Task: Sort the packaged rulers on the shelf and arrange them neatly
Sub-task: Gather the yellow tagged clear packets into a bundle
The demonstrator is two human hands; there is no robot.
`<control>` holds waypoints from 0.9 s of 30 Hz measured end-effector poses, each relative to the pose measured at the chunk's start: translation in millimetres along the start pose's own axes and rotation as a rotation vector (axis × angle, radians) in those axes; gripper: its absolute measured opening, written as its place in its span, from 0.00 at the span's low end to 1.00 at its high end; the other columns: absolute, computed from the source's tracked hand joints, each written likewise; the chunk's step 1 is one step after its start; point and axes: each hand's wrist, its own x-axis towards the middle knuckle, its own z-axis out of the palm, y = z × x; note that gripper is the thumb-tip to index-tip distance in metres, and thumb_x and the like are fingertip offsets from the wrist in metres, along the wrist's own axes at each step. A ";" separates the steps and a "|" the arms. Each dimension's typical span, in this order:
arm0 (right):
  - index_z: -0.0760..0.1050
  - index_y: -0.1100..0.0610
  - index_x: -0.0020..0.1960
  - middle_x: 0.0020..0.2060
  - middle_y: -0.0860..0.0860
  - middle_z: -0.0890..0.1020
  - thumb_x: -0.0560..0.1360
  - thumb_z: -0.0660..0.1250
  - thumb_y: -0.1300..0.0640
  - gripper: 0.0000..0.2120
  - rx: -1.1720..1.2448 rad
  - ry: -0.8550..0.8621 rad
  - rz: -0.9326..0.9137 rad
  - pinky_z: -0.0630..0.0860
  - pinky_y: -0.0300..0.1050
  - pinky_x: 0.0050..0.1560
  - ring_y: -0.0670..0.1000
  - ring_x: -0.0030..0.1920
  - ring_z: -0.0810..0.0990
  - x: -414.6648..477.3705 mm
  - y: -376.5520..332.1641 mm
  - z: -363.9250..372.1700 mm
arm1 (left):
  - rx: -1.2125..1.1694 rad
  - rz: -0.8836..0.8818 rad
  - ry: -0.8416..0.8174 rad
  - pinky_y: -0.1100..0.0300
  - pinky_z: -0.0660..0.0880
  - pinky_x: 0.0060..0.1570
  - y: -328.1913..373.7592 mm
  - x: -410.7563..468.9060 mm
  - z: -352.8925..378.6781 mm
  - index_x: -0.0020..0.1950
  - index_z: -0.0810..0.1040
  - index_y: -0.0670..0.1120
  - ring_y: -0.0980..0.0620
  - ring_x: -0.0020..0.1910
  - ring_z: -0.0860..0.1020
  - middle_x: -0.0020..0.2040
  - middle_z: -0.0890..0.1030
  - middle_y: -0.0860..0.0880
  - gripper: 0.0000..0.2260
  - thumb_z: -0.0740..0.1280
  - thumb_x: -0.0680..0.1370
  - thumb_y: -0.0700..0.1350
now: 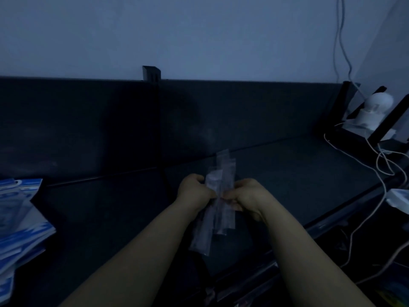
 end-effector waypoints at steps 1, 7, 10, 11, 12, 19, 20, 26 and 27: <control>0.77 0.68 0.56 0.47 0.60 0.82 0.72 0.69 0.70 0.12 -0.027 -0.012 -0.017 0.81 0.40 0.34 0.51 0.39 0.82 -1.0 0.9 2.3 | -0.006 0.017 -0.006 0.52 0.75 0.61 -0.9 -0.6 0.6 0.71 0.67 0.42 0.47 0.60 0.76 0.63 0.76 0.43 0.29 0.74 0.72 0.43; 0.79 0.65 0.50 0.39 0.56 0.82 0.72 0.71 0.66 0.07 -0.166 0.074 -0.126 0.77 0.35 0.33 0.49 0.36 0.79 -4.0 -3.1 7.5 | 0.080 0.101 0.103 0.56 0.77 0.50 2.0 -10.2 -2.0 0.40 0.67 0.55 0.55 0.43 0.75 0.39 0.73 0.56 0.11 0.68 0.77 0.50; 0.79 0.67 0.52 0.45 0.61 0.83 0.72 0.69 0.67 0.09 -0.160 0.111 -0.102 0.80 0.47 0.43 0.56 0.42 0.82 -2.4 -3.3 7.3 | 0.078 0.078 0.088 0.51 0.75 0.60 2.5 -12.4 -9.3 0.59 0.75 0.47 0.50 0.57 0.76 0.56 0.78 0.47 0.14 0.70 0.75 0.49; 0.79 0.68 0.53 0.46 0.62 0.83 0.72 0.68 0.68 0.09 -0.137 0.130 -0.100 0.80 0.49 0.46 0.58 0.45 0.83 -1.1 -0.4 6.0 | 0.090 0.065 0.091 0.51 0.74 0.62 0.9 -13.1 -12.6 0.68 0.71 0.44 0.48 0.60 0.76 0.62 0.77 0.45 0.24 0.70 0.74 0.48; 0.79 0.69 0.52 0.46 0.63 0.83 0.73 0.66 0.69 0.09 -0.123 0.155 -0.102 0.80 0.48 0.46 0.58 0.47 0.82 -0.2 3.6 4.4 | 0.068 0.045 0.097 0.51 0.75 0.62 -1.2 -13.6 -15.4 0.71 0.68 0.43 0.47 0.60 0.76 0.64 0.76 0.44 0.28 0.71 0.74 0.47; 0.80 0.61 0.51 0.40 0.54 0.82 0.72 0.67 0.70 0.10 -0.046 0.115 -0.130 0.78 0.39 0.32 0.50 0.38 0.80 -0.8 24.4 12.5 | -0.065 -0.047 0.086 0.50 0.79 0.53 -16.4 -15.8 -12.3 0.66 0.71 0.41 0.45 0.54 0.79 0.57 0.79 0.42 0.26 0.71 0.70 0.32; 0.79 0.57 0.49 0.39 0.52 0.81 0.72 0.68 0.70 0.10 -0.034 0.105 -0.135 0.75 0.37 0.30 0.49 0.37 0.79 -2.1 24.5 15.5 | -0.105 -0.053 0.089 0.48 0.80 0.52 -17.1 -16.8 -10.3 0.65 0.72 0.41 0.45 0.52 0.80 0.56 0.80 0.41 0.25 0.71 0.69 0.31; 0.79 0.61 0.50 0.40 0.57 0.83 0.70 0.70 0.71 0.10 0.148 0.071 -0.085 0.79 0.42 0.37 0.54 0.39 0.81 -6.9 26.5 16.8 | -0.275 -0.087 0.098 0.53 0.80 0.44 -26.4 -16.1 -6.1 0.60 0.73 0.40 0.44 0.49 0.80 0.51 0.81 0.41 0.22 0.74 0.68 0.32; 0.79 0.63 0.53 0.43 0.58 0.83 0.70 0.70 0.71 0.12 0.169 0.048 -0.073 0.80 0.45 0.41 0.55 0.42 0.82 -7.4 27.1 18.2 | -0.282 -0.084 0.091 0.55 0.79 0.41 -25.7 -15.9 -6.0 0.59 0.74 0.40 0.43 0.49 0.80 0.51 0.81 0.40 0.20 0.73 0.69 0.32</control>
